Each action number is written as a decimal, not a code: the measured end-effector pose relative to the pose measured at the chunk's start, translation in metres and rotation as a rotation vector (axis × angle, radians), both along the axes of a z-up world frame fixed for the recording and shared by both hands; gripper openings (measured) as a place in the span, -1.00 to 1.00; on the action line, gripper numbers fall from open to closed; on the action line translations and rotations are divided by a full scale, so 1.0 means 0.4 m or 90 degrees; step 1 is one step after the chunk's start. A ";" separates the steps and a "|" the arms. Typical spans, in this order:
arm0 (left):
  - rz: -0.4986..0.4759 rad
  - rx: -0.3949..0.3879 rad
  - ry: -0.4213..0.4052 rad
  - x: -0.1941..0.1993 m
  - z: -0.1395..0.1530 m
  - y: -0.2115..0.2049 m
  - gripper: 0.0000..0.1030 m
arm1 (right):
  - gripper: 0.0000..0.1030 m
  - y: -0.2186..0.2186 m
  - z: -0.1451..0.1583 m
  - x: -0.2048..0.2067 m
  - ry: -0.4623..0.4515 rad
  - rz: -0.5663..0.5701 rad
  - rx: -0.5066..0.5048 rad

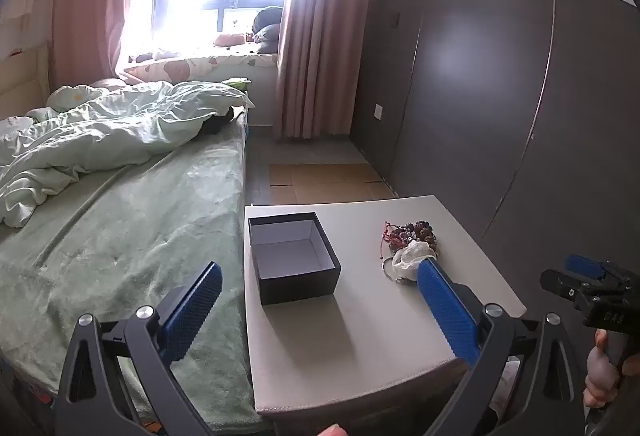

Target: Organize jewelry

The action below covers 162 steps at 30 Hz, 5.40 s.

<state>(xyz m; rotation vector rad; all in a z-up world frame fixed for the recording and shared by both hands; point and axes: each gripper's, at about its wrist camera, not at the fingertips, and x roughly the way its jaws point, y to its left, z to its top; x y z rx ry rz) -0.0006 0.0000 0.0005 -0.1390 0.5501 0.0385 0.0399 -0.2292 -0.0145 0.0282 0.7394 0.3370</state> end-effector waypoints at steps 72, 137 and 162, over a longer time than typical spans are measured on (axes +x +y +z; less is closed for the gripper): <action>-0.024 0.007 0.011 0.024 -0.008 0.009 0.84 | 0.84 0.014 0.018 0.010 -0.029 -0.022 -0.019; -0.223 -0.080 0.221 0.575 -0.376 -0.293 0.39 | 0.41 -0.175 -0.168 0.415 0.194 -0.181 0.203; -0.213 -0.145 0.179 0.550 -0.255 -0.160 -0.82 | 0.25 -0.042 -0.266 0.487 0.290 -0.128 0.147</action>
